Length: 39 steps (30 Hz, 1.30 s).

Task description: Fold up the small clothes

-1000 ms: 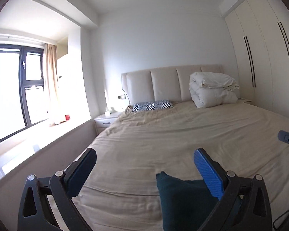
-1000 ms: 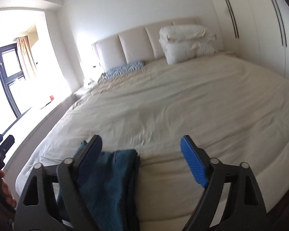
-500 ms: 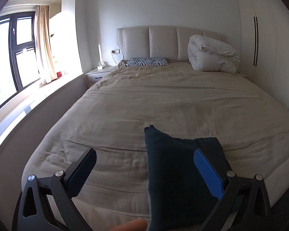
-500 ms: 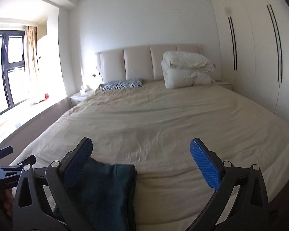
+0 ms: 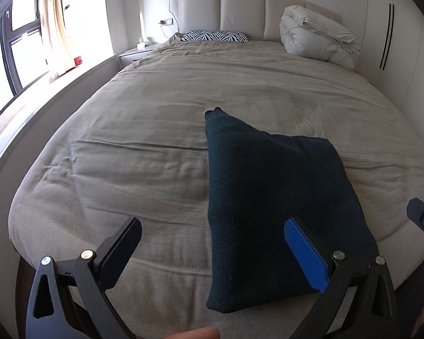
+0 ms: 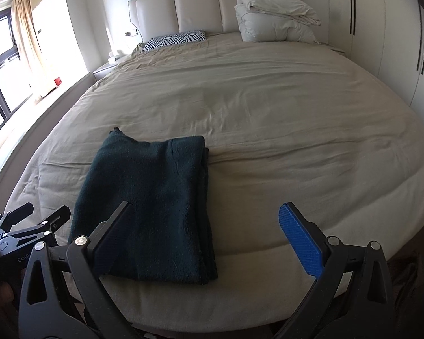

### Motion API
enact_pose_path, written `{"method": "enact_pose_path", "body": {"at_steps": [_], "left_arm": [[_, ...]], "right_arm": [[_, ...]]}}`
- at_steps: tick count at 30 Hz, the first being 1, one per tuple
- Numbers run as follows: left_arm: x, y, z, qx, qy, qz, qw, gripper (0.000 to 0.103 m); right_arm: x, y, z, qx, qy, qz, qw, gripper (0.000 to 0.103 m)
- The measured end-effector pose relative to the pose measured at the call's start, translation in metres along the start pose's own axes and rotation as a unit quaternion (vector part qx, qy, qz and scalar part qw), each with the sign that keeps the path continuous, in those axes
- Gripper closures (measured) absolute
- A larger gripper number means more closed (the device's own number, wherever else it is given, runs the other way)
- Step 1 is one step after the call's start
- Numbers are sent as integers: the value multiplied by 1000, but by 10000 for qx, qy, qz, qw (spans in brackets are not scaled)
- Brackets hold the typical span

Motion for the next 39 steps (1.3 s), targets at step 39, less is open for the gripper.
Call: {"method": "enact_pose_path", "body": {"at_steps": [39], "left_arm": [[-14,-15,1,34,7,212,9998,0]], "right_arm": [[-31,-21,16,200,-40,490,9986,0]]}}
Point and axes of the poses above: each gripper's, at about its wrist camera, not at the fingertips, and x roughly against the way its jaws point, z to its left, y to its top, the point moved 8 cm from there along -x, roughly the way its jaws point, and after that the axes turned 8 degrees about -y, right-handed, at the moved point
